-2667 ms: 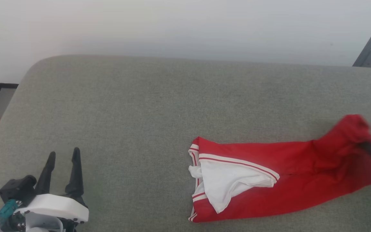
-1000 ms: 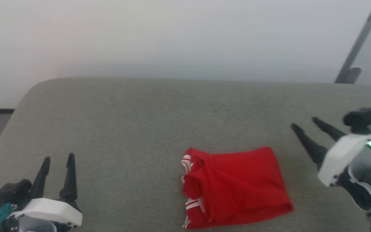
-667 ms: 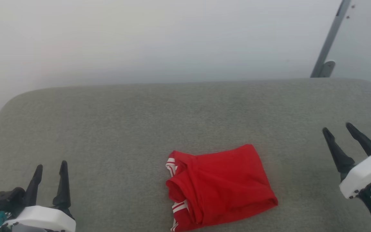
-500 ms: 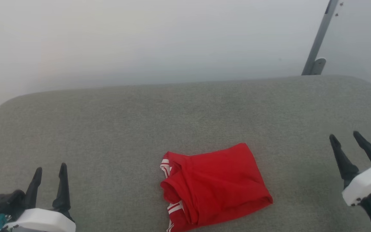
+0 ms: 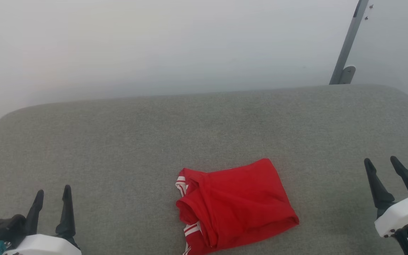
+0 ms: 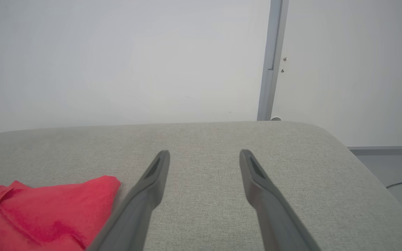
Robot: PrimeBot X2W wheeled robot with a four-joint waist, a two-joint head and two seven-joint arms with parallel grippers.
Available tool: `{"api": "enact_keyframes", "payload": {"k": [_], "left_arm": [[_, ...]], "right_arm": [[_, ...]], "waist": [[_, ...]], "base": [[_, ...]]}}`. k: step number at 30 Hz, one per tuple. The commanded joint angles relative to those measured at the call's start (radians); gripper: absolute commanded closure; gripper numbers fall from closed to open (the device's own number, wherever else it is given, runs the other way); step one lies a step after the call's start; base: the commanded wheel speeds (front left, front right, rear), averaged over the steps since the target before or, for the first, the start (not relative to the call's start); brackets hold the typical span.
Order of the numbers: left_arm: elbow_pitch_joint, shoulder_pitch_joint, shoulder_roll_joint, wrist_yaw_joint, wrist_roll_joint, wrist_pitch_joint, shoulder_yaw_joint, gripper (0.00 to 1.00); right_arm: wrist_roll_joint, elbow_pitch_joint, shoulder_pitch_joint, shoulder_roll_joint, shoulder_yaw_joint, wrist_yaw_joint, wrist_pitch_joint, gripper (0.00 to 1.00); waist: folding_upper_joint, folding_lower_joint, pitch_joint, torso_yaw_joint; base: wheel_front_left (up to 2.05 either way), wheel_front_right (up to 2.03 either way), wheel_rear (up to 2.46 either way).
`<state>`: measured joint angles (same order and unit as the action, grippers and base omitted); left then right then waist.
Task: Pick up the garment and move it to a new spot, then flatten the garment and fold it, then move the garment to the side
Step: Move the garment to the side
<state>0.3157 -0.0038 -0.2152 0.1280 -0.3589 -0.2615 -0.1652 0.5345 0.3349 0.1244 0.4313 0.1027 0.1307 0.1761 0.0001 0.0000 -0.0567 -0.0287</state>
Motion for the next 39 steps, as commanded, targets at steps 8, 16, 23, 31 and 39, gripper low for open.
{"api": "enact_keyframes", "payload": {"k": [8, 16, 23, 31, 39], "left_arm": [[-0.011, 0.01, -0.01, 0.003, 0.01, -0.005, 0.004, 0.0], [-0.017, 0.012, -0.01, 0.003, 0.012, -0.005, 0.006, 0.0], [-0.017, -0.003, -0.013, 0.003, 0.017, -0.005, 0.026, 0.0], [-0.011, -0.015, -0.007, 0.003, 0.03, -0.005, 0.044, 0.0], [-0.011, -0.025, 0.013, 0.003, 0.037, -0.005, 0.076, 0.0]], "right_arm": [[-0.009, -0.005, -0.017, -0.017, 0.006, 0.0, 0.008, 0.0], [-0.017, -0.015, -0.019, -0.025, 0.01, 0.0, 0.001, 0.0], [-0.022, -0.02, -0.029, -0.032, 0.029, 0.0, -0.02, 0.0], [-0.011, -0.016, 0.013, -0.03, 0.094, 0.0, -0.088, 0.0], [0.064, 0.021, 0.055, 0.001, 0.194, 0.0, -0.239, 0.0]], "waist": [[-0.0001, 0.0, -0.003, 0.016], [-0.0001, 0.0, -0.003, 0.026], [-0.0001, 0.0, 0.002, 0.055], [-0.0001, 0.0, 0.02, 0.118], [-0.0001, 0.0, 0.043, 0.199]], "base": [[0.0, 0.0, 0.0], [0.0, 0.0, 0.0], [0.0, 0.0, 0.0], [0.0, 0.0, 0.0], [0.0, 0.0, 0.0]]}}
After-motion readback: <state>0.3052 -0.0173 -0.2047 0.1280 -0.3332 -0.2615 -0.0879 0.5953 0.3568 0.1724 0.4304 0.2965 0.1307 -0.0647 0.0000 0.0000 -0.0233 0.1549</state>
